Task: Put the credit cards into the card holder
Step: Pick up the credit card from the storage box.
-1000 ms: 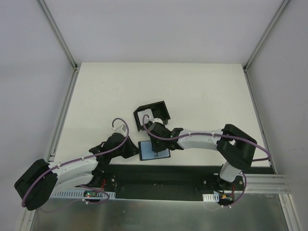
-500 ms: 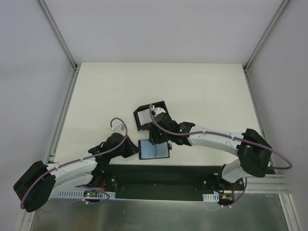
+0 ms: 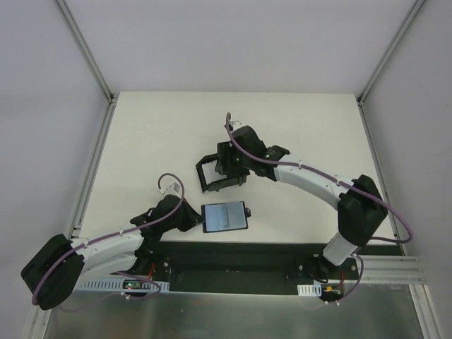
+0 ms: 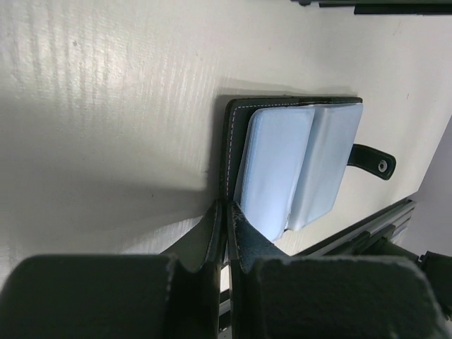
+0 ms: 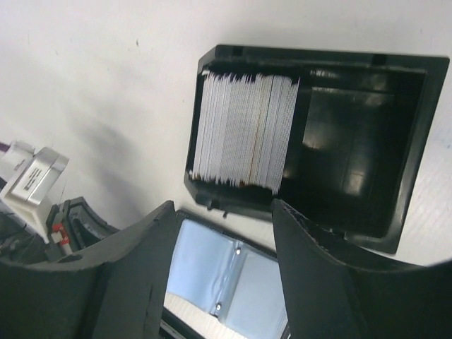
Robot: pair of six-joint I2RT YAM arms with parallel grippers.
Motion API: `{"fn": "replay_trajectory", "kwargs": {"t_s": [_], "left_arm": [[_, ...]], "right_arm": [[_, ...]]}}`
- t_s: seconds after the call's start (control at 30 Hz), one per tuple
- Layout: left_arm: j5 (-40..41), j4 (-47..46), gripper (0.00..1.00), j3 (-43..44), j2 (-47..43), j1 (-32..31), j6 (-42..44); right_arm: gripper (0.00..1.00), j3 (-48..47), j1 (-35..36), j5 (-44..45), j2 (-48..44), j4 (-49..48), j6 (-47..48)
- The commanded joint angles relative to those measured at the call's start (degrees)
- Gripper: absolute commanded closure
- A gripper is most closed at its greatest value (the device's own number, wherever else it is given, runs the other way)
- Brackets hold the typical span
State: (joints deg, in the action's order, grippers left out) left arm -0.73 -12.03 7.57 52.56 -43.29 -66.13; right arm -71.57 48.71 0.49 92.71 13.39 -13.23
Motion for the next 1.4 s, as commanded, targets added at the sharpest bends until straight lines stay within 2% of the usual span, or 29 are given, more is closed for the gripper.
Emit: {"fn": "replay_trajectory", "kwargs": {"t_s": [0.0,0.23,0.43,1.0,1.37], "left_arm": [[2.4,-0.3,1.0,-0.9,0.4,2.2,-1.9],[0.8,-2.9,1.0,-1.9,2.0,4.4,-1.8],[-1.5,-4.2,1.0,-1.0,3.3,4.5,0.2],[-5.6,-7.7,1.0,1.1,9.1,4.5,2.2],[-4.5,-8.0,1.0,1.6,9.1,4.5,2.1]], "right_arm": [[0.4,-6.7,-2.5,-4.6,5.6,2.4,2.8],[0.4,-10.9,-6.3,-5.2,11.9,3.2,2.7],[0.4,-9.9,-8.7,-4.6,13.4,4.4,3.0],[0.4,-1.4,-9.7,1.3,6.6,3.5,1.6],[0.4,2.6,-9.8,0.7,3.5,2.3,-0.8]]}}
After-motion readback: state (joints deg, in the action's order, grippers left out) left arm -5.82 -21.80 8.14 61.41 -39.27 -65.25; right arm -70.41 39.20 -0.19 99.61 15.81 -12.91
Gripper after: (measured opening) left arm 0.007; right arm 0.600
